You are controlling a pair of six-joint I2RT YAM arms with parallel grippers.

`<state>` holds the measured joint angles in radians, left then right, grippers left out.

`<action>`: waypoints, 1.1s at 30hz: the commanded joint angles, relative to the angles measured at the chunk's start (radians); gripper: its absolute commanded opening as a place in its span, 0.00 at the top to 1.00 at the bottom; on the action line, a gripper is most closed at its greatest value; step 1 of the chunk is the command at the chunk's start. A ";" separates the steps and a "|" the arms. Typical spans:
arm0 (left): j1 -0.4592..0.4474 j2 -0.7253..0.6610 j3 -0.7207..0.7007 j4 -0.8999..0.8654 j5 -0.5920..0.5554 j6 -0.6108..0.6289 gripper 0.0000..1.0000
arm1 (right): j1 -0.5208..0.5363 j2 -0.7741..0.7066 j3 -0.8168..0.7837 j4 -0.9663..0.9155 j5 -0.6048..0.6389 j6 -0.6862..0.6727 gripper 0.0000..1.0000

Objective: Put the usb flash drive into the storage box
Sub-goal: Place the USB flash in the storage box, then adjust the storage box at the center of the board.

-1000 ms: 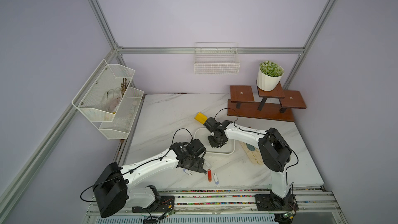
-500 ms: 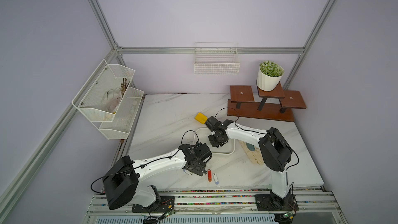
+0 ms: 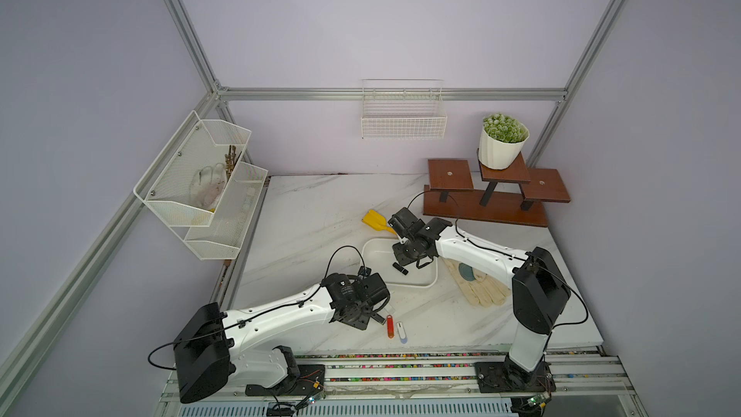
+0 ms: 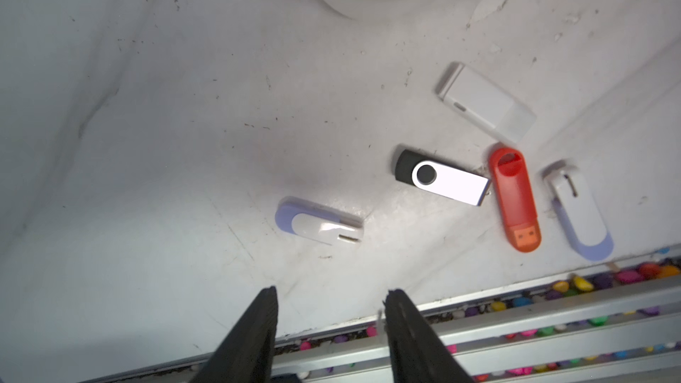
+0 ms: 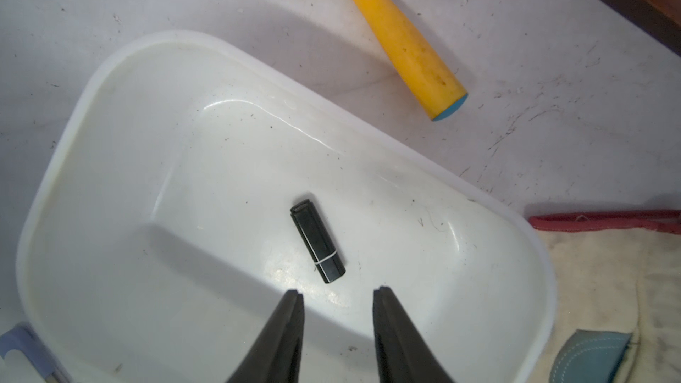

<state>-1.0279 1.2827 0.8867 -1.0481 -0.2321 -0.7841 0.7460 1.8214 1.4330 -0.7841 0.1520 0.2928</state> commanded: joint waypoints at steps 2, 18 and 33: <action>-0.001 -0.010 -0.040 -0.025 0.072 -0.077 0.81 | -0.006 -0.023 0.029 -0.031 0.024 -0.004 0.64; 0.002 0.078 -0.146 0.158 0.134 -0.129 1.00 | -0.007 -0.059 0.035 -0.049 0.043 -0.020 0.66; 0.054 0.272 -0.066 0.259 0.093 -0.041 1.00 | -0.012 -0.081 0.016 -0.062 0.040 -0.018 0.67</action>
<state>-0.9936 1.5085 0.7948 -0.8776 -0.1062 -0.8688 0.7395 1.7760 1.4548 -0.8314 0.1776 0.2787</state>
